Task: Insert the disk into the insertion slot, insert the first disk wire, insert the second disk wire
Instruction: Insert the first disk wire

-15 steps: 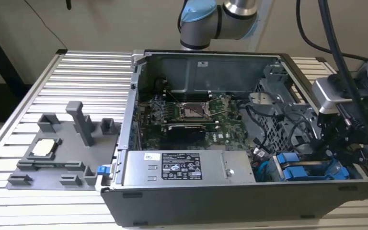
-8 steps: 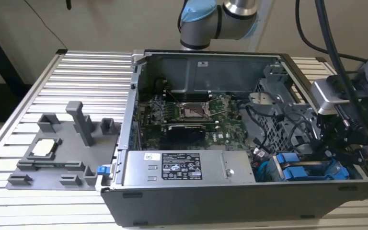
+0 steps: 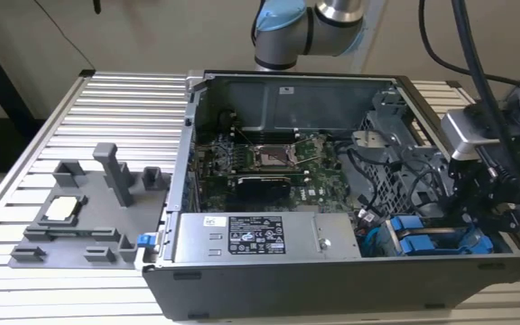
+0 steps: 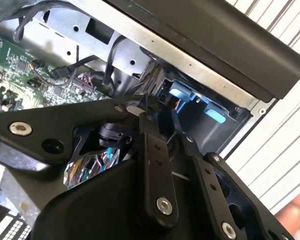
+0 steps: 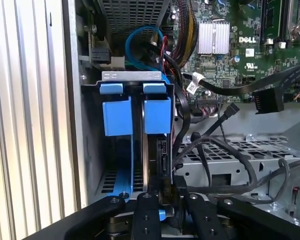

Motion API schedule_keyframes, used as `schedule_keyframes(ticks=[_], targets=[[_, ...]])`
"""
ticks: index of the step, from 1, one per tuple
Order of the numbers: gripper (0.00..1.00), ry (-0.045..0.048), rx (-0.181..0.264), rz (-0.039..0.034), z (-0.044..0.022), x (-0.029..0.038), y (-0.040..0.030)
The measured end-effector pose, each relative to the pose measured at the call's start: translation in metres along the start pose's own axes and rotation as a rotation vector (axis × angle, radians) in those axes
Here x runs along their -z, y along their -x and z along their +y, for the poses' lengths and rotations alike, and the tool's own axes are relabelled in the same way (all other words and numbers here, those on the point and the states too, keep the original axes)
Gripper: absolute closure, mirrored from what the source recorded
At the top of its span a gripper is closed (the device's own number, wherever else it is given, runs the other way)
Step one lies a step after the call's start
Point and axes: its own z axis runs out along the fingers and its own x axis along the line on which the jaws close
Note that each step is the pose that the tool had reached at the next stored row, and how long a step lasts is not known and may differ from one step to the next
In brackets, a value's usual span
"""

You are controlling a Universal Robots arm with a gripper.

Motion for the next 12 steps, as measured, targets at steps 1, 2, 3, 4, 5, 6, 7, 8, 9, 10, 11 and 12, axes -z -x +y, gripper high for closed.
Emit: schedule_keyframes(ticks=[1,2,3,4,5,6,7,8,9,10,11,12], targets=[[0.73,0.0,0.0,0.0005,-0.0004,0.0046,0.0005],[0.73,0.0,0.0,0.0003,-0.0007,0.009,0.001],[0.73,0.0,0.0,0.0003,-0.0011,0.0137,0.0015],[0.73,0.0,0.0,0.0006,-0.0014,0.018,0.0019],[0.73,0.0,0.0,0.0002,-0.0017,0.0225,0.0024],[0.73,0.0,0.0,0.0004,-0.0021,0.027,0.0029],[0.73,0.0,0.0,0.0004,-0.0024,0.0318,0.0034],[0.73,0.0,0.0,0.0003,-0.0027,0.036,0.0039],[0.73,0.0,0.0,0.0005,-0.0031,0.0406,0.0044],[0.73,0.0,0.0,0.0004,-0.0034,0.045,0.0048],[0.73,0.0,0.0,0.0003,-0.0036,0.047,0.0051],[0.73,0.0,0.0,0.0002,-0.0036,0.047,0.0051]])
